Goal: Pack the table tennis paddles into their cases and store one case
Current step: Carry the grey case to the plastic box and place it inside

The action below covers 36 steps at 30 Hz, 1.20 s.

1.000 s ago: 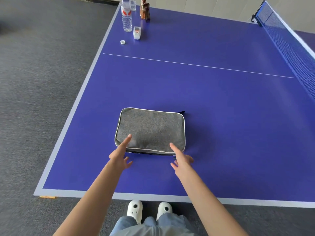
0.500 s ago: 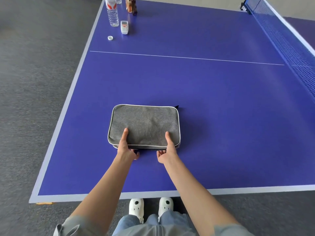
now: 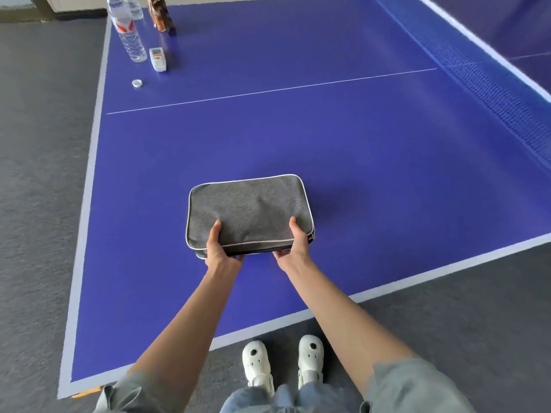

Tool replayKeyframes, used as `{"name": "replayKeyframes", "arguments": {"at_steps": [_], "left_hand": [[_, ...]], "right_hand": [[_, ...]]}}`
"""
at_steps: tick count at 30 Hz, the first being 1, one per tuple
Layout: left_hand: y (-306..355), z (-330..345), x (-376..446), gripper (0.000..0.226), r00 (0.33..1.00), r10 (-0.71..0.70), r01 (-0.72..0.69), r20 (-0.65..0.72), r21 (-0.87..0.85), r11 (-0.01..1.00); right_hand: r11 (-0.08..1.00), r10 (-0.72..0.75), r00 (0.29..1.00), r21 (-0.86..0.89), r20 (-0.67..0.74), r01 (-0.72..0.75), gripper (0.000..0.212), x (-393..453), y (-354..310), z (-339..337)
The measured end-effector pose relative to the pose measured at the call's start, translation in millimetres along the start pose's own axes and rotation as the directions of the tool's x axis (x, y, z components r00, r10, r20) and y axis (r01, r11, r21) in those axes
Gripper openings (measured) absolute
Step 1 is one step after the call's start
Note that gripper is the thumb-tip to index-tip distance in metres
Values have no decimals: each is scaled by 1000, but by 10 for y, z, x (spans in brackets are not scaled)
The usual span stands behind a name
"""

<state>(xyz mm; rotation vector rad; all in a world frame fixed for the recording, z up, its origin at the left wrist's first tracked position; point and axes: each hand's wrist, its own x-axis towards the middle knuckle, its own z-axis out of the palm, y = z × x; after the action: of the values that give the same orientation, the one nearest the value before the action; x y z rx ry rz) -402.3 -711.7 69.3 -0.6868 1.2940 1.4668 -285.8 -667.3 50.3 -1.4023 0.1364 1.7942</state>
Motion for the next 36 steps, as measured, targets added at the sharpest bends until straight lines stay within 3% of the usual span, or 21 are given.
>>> {"name": "replayKeyframes", "arguments": {"at_steps": [10,15,24,32,36], "left_hand": [[-1446,605,-745,45,968,-99,13,229,349,937],[-2654,877,-1269,60,928,-200,29,315,474,880],[-4757,1054,-2117,66,866,-375,69,331,664,745],[-6100,1536,-2525,62,824,-467,29,321,800,600],[-6820,1873,-2605,61,780,-537,19,322,845,534]], "right_hand": [[904,-221,973,360,-66,229,34,-364,-1076,-1456],[800,-330,932,481,-149,359,29,-610,-1799,-2547],[638,-322,881,609,-347,472,34,-1127,-2815,-4493],[456,-301,838,703,-455,545,43,-1119,-3606,-5485],[385,-292,784,683,-548,621,45,-996,-4123,-5945]]}}
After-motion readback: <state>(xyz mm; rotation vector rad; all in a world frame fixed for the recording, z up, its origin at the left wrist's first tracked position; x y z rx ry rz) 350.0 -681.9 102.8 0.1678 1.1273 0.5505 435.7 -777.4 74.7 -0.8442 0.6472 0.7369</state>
